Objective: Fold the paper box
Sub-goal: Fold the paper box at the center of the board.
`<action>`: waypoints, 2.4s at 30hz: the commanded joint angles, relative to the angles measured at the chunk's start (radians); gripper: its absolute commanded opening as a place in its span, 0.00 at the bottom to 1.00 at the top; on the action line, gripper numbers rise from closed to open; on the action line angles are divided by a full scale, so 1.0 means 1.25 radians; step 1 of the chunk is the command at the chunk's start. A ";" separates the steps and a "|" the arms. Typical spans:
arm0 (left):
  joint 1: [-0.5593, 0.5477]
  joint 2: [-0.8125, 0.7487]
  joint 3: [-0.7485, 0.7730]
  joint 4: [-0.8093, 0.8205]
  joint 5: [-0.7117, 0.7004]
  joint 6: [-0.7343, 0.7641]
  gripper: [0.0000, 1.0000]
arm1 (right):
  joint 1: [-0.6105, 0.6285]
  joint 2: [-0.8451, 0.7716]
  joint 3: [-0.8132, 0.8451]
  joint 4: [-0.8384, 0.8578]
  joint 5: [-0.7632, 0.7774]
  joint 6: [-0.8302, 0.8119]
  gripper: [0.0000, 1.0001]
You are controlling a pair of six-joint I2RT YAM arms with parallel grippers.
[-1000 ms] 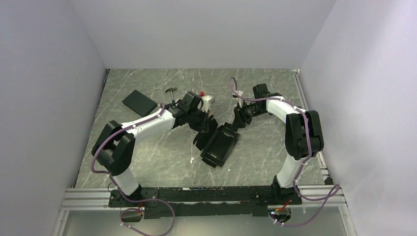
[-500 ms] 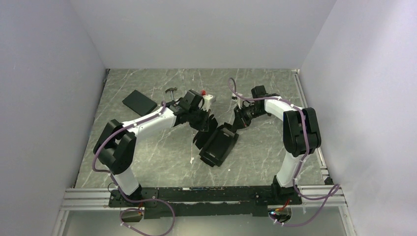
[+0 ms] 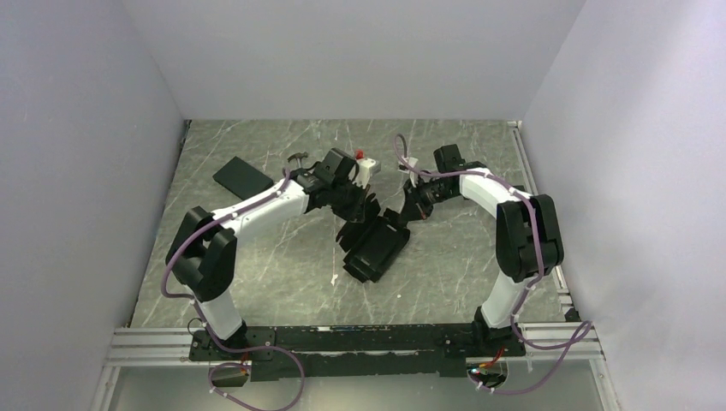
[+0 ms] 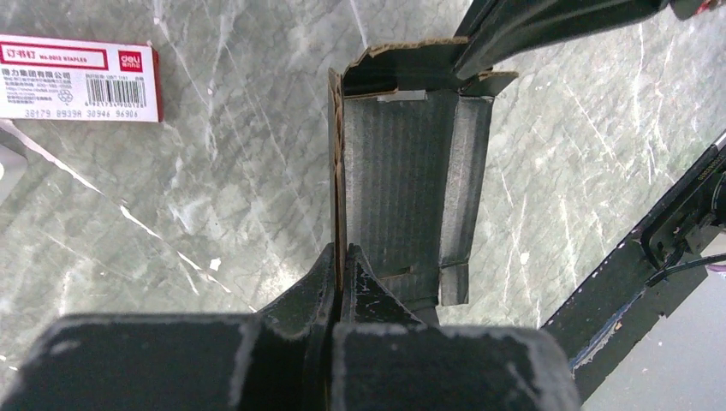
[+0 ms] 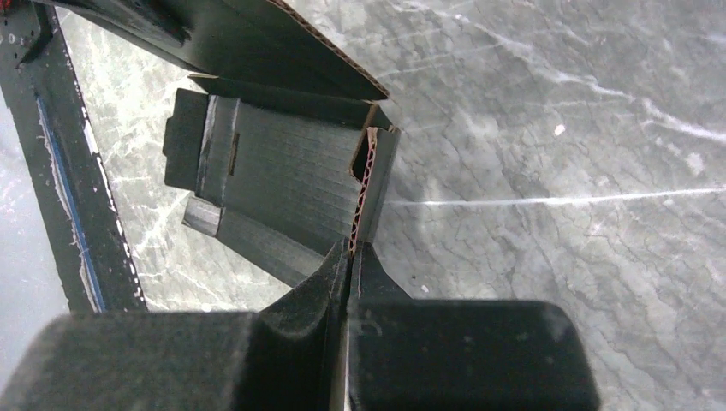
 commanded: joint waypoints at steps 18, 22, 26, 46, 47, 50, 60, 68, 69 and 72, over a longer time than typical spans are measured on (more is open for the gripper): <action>-0.007 0.041 0.069 0.063 0.040 -0.059 0.00 | 0.089 -0.072 -0.048 0.127 0.058 0.077 0.00; -0.005 0.047 0.072 0.077 0.055 -0.096 0.00 | 0.130 -0.107 -0.079 0.144 0.112 0.067 0.00; -0.003 0.064 0.092 0.058 0.066 -0.114 0.00 | 0.158 -0.137 -0.102 0.168 0.164 0.068 0.00; 0.014 0.038 0.029 0.143 0.116 -0.189 0.00 | 0.207 -0.137 -0.126 0.116 0.128 -0.023 0.14; 0.014 0.033 0.023 0.151 0.119 -0.192 0.00 | 0.207 -0.134 -0.126 0.113 0.123 -0.025 0.16; 0.015 0.026 0.012 0.159 0.125 -0.195 0.00 | 0.206 -0.127 -0.122 0.102 0.103 -0.029 0.22; 0.015 0.034 0.017 0.136 0.111 -0.175 0.00 | 0.200 -0.076 -0.086 0.052 0.078 -0.027 0.26; 0.014 0.038 0.018 0.103 0.064 -0.147 0.00 | 0.067 -0.157 -0.058 -0.002 -0.109 -0.041 0.35; 0.013 0.037 0.015 0.104 0.057 -0.146 0.00 | 0.041 -0.174 -0.073 0.017 -0.120 -0.019 0.38; 0.011 0.029 0.010 0.109 0.026 -0.143 0.00 | -0.047 -0.226 -0.142 0.144 -0.125 0.107 0.49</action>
